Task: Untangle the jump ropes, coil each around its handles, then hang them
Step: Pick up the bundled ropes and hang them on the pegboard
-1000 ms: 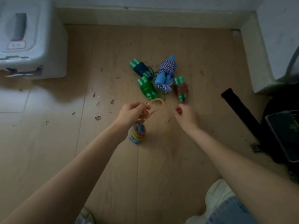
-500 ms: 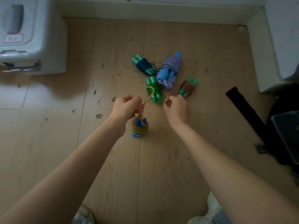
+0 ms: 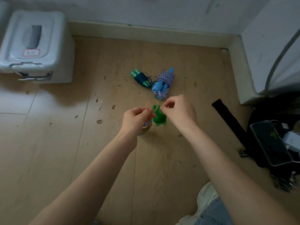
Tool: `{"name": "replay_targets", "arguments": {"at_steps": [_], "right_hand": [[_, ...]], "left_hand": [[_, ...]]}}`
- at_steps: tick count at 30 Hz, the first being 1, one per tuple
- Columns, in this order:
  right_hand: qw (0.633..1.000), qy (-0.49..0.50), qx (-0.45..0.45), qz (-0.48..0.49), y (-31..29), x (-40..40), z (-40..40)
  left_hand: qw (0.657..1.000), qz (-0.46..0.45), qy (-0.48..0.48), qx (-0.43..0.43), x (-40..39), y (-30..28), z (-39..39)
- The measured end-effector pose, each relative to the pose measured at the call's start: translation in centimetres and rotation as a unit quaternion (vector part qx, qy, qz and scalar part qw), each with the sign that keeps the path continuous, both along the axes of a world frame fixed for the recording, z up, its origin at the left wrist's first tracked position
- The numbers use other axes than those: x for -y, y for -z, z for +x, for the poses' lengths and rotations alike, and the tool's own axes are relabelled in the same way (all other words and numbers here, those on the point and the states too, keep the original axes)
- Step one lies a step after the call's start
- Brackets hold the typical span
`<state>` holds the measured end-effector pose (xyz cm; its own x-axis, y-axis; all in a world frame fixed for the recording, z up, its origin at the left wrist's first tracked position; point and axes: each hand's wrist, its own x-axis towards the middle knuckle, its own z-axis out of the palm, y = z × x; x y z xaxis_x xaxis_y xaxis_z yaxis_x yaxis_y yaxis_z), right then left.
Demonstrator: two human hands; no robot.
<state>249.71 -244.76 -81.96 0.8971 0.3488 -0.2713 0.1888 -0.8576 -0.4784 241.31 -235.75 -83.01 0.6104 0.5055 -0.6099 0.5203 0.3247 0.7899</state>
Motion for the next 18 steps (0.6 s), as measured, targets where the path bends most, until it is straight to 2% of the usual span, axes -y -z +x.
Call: {"name": "replay_targets", "arguments": {"at_steps": [4,6,8,10,11,13,16,18], "right_hand": [[0.987,-0.107,0.118,-0.031,-0.5,-0.7,-2.2],[0.98,-0.144,0.14,0.005,-0.4,-0.9,-2.7],[0.983,-0.106,0.064,0.132,-0.4,-1.3,-3.0],[0.963,-0.047,-0.058,0.259,-1.0,-2.0,-3.2],[0.953,-0.034,-0.087,0.288,-1.0,-2.2,-3.2],[0.962,-0.055,-0.057,0.262,-1.0,-2.4,-3.1],[0.979,-0.114,0.087,0.147,-0.8,-1.9,-2.6],[0.973,-0.132,0.139,0.131,-0.9,-1.8,-2.4]], "left_hand": [[0.999,-0.039,-0.005,-0.005,-0.2,-1.0,-0.3],[0.998,-0.055,-0.012,-0.021,-0.8,-1.2,-0.8],[0.997,-0.073,-0.011,-0.028,-1.5,-1.3,-1.3],[0.992,-0.122,-0.018,-0.02,-1.8,-1.6,-1.6],[0.991,-0.132,-0.025,-0.015,-1.9,-1.7,-1.6],[0.994,-0.1,-0.028,-0.023,-2.1,-1.8,-1.3],[0.998,-0.012,-0.039,-0.038,-2.9,-1.8,-1.3],[0.999,0.026,-0.032,-0.035,-3.8,-1.7,-1.5]]}}
